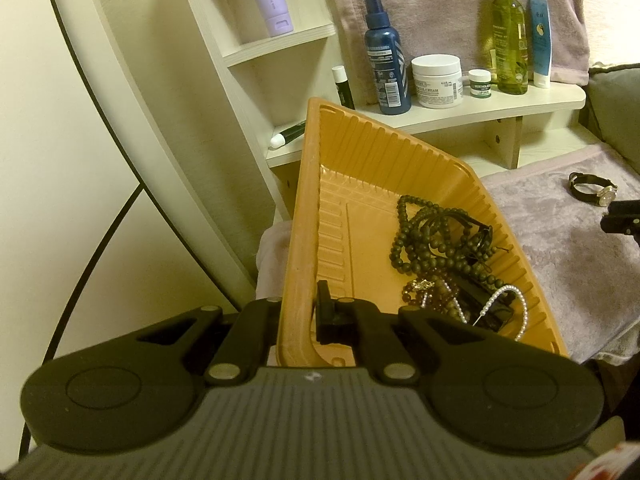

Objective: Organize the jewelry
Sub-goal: 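Open the right gripper over the tray and return to the watch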

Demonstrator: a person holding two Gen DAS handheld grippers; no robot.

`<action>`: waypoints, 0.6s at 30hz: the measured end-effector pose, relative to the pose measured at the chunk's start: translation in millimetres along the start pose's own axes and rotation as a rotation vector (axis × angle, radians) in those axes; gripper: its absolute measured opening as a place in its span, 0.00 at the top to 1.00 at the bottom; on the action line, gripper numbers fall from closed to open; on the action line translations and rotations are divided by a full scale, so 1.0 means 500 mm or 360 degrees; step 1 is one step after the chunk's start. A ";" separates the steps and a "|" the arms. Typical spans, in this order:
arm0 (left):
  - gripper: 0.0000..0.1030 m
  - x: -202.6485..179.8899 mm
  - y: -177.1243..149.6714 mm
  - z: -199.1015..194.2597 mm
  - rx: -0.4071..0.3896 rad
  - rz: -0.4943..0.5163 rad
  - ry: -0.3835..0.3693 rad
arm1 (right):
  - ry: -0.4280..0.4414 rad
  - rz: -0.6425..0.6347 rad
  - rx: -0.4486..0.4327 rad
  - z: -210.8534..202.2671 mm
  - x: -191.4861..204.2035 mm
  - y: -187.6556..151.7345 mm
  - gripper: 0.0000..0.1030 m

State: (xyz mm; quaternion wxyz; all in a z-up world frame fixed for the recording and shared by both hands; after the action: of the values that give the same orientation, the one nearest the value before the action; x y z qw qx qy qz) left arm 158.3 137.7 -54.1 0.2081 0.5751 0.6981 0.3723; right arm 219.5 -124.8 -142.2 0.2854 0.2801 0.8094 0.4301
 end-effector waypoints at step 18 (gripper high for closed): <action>0.96 -0.004 0.002 -0.003 -0.0007 -0.0004 -0.0014 | 0.0535 -0.0148 -0.0201 0.034 0.263 0.194 0.81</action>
State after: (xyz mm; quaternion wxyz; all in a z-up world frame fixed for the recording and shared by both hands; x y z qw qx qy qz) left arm 158.4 135.5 -52.5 0.2128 0.5755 0.6970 0.3711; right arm 162.1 22.2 -96.2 0.1827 0.1482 0.8291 0.5072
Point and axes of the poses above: each gripper's, at about its wrist camera, not at the fingertips, and z roughly the way its jaws point, x to its left, y to its top, the point moved 10 cm from there along z, roughly the way its jaws point, and after that the axes turned 12 degrees about -z, right-handed, at the moved point
